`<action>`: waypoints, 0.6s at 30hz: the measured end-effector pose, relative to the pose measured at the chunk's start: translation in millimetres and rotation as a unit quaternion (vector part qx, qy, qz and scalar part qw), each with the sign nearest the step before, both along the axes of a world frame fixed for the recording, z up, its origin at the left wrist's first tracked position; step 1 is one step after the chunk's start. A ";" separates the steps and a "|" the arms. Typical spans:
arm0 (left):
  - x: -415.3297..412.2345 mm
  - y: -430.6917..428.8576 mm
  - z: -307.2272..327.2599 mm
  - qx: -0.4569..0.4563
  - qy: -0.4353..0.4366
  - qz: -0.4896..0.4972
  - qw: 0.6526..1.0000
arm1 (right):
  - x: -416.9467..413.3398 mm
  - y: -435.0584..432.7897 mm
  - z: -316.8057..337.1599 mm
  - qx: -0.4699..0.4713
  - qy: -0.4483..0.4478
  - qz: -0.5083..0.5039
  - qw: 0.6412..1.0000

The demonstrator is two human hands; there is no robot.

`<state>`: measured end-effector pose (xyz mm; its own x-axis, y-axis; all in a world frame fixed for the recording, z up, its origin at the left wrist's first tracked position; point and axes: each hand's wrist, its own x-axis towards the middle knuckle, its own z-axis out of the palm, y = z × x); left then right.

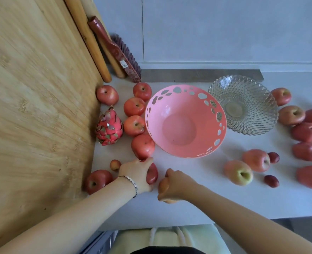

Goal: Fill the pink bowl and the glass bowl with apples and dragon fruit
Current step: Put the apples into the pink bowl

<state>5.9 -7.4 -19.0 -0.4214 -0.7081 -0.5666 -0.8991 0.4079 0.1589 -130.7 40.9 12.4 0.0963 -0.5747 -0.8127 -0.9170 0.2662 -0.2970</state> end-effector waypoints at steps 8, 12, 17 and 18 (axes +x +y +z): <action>-5.2 -33.4 75.7 -0.033 0.197 0.160 0.967 | -62.5 -47.1 69.5 -0.150 -0.138 -0.110 0.973; -30.4 -60.4 89.2 -0.091 0.257 0.197 0.942 | -97.4 -91.3 58.8 -0.249 -0.068 -0.154 0.954; -70.0 -89.7 71.5 -0.079 0.232 0.167 0.955 | -117.5 -130.8 10.2 -0.249 0.027 -0.089 0.964; -76.8 -95.8 66.0 -0.072 0.226 0.152 0.960 | -118.9 -135.7 0.1 -0.243 0.033 -0.069 0.967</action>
<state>-71.0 -103.2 47.0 -0.3632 -0.8940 -0.2623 -0.8322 0.1847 0.5228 -249.6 -94.9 12.5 -0.0510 -0.8940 -0.4452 -0.9037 0.2311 -0.3605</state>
